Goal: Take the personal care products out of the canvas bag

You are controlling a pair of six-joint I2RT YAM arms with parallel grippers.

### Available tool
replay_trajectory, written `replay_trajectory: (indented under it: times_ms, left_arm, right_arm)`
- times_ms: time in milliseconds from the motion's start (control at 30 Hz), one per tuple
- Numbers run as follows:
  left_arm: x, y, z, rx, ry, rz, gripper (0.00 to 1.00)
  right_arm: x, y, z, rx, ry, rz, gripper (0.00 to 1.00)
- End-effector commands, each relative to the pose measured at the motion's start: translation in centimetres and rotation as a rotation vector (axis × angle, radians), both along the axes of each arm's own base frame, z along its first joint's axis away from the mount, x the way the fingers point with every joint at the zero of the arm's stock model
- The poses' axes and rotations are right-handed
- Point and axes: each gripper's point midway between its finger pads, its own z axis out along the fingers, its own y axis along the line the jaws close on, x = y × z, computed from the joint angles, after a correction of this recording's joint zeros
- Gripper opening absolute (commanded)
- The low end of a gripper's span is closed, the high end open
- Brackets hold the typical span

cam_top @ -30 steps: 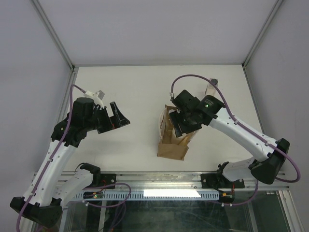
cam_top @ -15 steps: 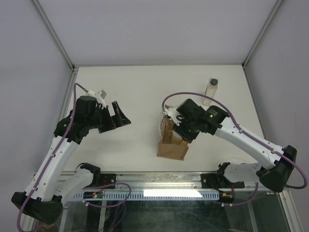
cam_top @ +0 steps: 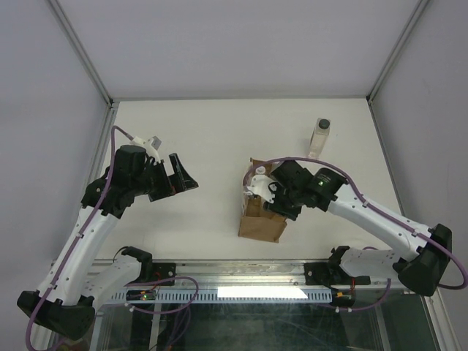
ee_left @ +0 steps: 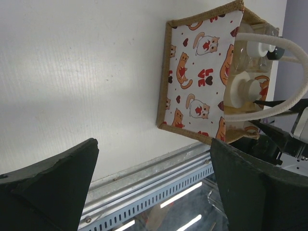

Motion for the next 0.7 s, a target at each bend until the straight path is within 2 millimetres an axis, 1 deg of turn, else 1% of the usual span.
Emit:
replay_trajectory:
  times_ms: [0, 133, 233, 300, 367, 467, 500, 567, 667]
  left_arm:
    - [0.2, -0.3, 1.8, -0.026, -0.069, -0.014, 0.99]
    - [0.2, -0.2, 1.8, -0.024, -0.070, -0.012, 0.99]
    - [0.2, -0.2, 1.8, -0.024, -0.068, -0.010, 0.99]
    - [0.3, -0.2, 1.7, -0.022, -0.067, -0.008, 0.99]
    - [0.3, -0.2, 1.7, -0.021, -0.067, -0.007, 0.99]
    - [0.4, -0.2, 1.6, -0.018, -0.067, -0.007, 0.99]
    - [0.4, -0.2, 1.6, -0.017, -0.065, -0.007, 0.99]
    - [0.4, -0.2, 1.6, -0.016, -0.063, -0.006, 0.99]
    - [0.5, -0.2, 1.5, -0.015, -0.063, -0.005, 0.99]
  right_arm:
    - [0.4, 0.4, -0.2, 0.006, -0.051, 0.122, 0.41]
    - [0.8, 0.3, -1.2, -0.027, -0.059, 0.144, 0.40]
    - [1.0, 0.3, -1.9, -0.042, -0.063, 0.173, 0.36]
    - [1.3, 0.2, -2.0, -0.050, -0.087, 0.188, 0.31]
    - [1.5, 0.2, -1.9, -0.061, -0.106, 0.223, 0.20]
    - [2.1, 0.3, -0.5, -0.065, -0.167, 0.253, 0.02]
    - [2.3, 0.4, 0.3, -0.057, -0.194, 0.259, 0.00]
    - [2.4, 0.7, 2.0, -0.036, -0.228, 0.267, 0.00]
    - [1.5, 1.1, 4.0, -0.010, -0.199, 0.292, 0.00]
